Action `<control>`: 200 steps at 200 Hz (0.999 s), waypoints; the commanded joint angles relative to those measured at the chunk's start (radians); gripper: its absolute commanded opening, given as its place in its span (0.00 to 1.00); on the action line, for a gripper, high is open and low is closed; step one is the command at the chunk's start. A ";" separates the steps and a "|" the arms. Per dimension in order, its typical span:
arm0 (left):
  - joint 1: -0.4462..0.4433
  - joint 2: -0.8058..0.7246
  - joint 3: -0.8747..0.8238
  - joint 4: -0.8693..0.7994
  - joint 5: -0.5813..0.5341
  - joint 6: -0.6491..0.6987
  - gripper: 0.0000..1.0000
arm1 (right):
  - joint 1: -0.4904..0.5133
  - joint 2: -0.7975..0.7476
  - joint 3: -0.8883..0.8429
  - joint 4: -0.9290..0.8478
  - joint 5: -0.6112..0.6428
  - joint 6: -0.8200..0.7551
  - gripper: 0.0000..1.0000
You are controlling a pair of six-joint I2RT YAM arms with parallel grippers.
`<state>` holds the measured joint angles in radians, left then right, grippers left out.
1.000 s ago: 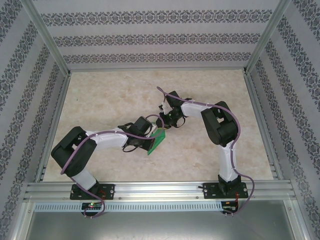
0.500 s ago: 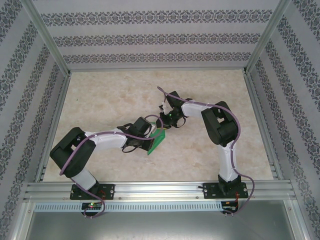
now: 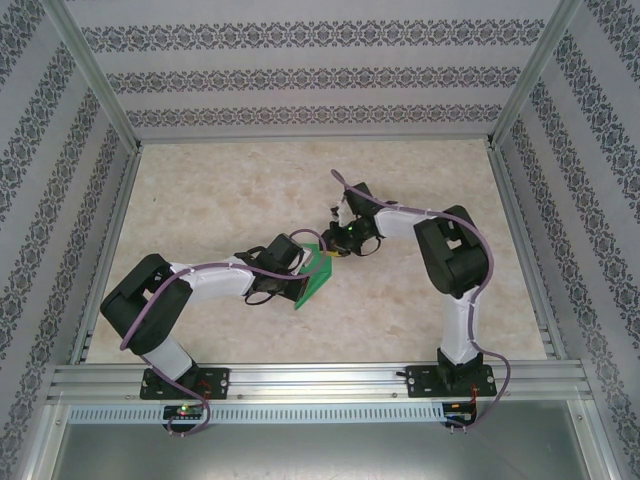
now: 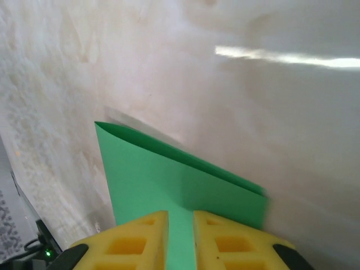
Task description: Fold a paper plane with a square sheet of paper (pick it up from the middle)
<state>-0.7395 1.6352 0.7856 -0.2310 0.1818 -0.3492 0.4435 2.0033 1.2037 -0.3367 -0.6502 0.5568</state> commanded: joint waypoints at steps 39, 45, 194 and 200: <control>0.009 0.029 0.008 -0.004 0.025 0.013 0.00 | -0.017 -0.249 -0.219 0.202 0.006 0.146 0.09; 0.011 0.031 0.010 -0.007 0.026 0.017 0.00 | -0.003 -0.266 -0.254 0.233 0.016 0.171 0.08; 0.011 0.043 0.023 -0.041 0.015 0.029 0.00 | 0.164 -0.210 -0.432 0.464 0.065 0.333 0.00; 0.011 0.041 0.021 -0.040 0.013 0.028 0.00 | 0.163 -0.205 -0.435 0.459 0.068 0.324 0.00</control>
<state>-0.7395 1.6463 0.7956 -0.2317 0.1974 -0.3447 0.6018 1.7901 0.7750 0.1238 -0.5995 0.9043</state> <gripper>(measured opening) 0.060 0.041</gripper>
